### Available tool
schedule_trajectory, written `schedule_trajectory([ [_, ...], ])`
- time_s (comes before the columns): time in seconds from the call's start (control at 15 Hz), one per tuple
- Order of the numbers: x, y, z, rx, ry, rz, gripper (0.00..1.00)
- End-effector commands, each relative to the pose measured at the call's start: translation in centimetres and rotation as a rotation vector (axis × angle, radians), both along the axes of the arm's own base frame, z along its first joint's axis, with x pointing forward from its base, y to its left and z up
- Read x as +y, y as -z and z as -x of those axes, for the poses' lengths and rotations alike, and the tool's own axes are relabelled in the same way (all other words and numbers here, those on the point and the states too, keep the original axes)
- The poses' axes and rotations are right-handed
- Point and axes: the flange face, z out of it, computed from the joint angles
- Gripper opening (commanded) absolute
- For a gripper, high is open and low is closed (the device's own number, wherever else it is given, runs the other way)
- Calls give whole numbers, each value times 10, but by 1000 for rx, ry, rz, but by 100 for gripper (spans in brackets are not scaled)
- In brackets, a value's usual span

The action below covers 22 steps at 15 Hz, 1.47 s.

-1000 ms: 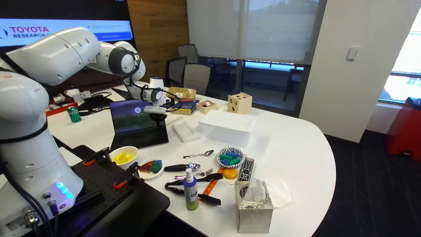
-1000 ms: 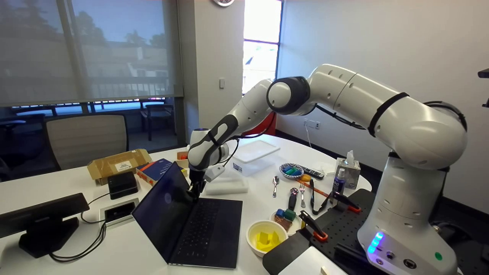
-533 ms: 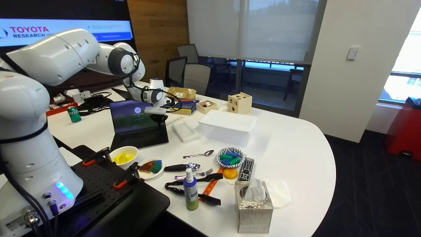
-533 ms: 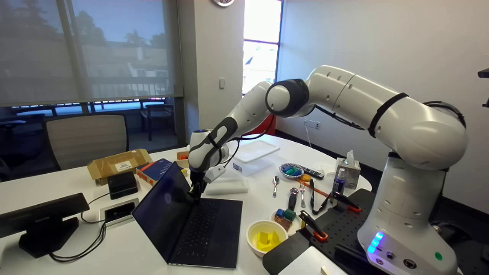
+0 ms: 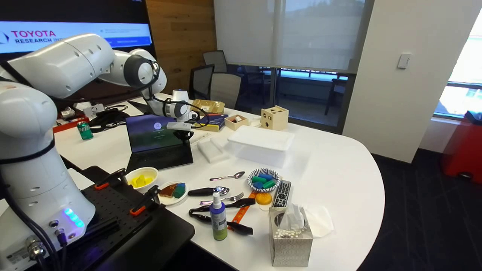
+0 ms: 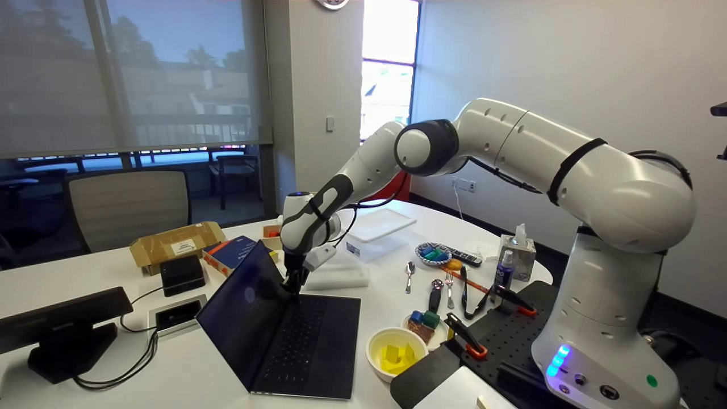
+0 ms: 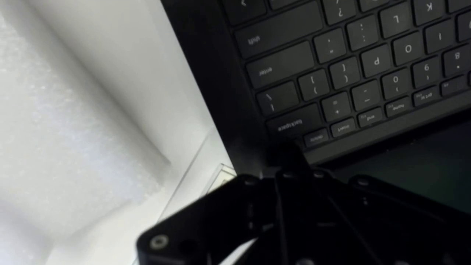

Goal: Press a button in the top right corner of the laptop keyboard

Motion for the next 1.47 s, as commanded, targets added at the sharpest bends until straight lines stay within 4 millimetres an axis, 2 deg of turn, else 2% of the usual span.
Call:
schedule_trajectory([
  [0.0, 0, 4, -7, 29, 15, 1, 0],
  [0.47, -1, 8, -12, 68, 14, -5, 0],
  [1.4, 6, -36, -3, 1, 4, 22, 0],
])
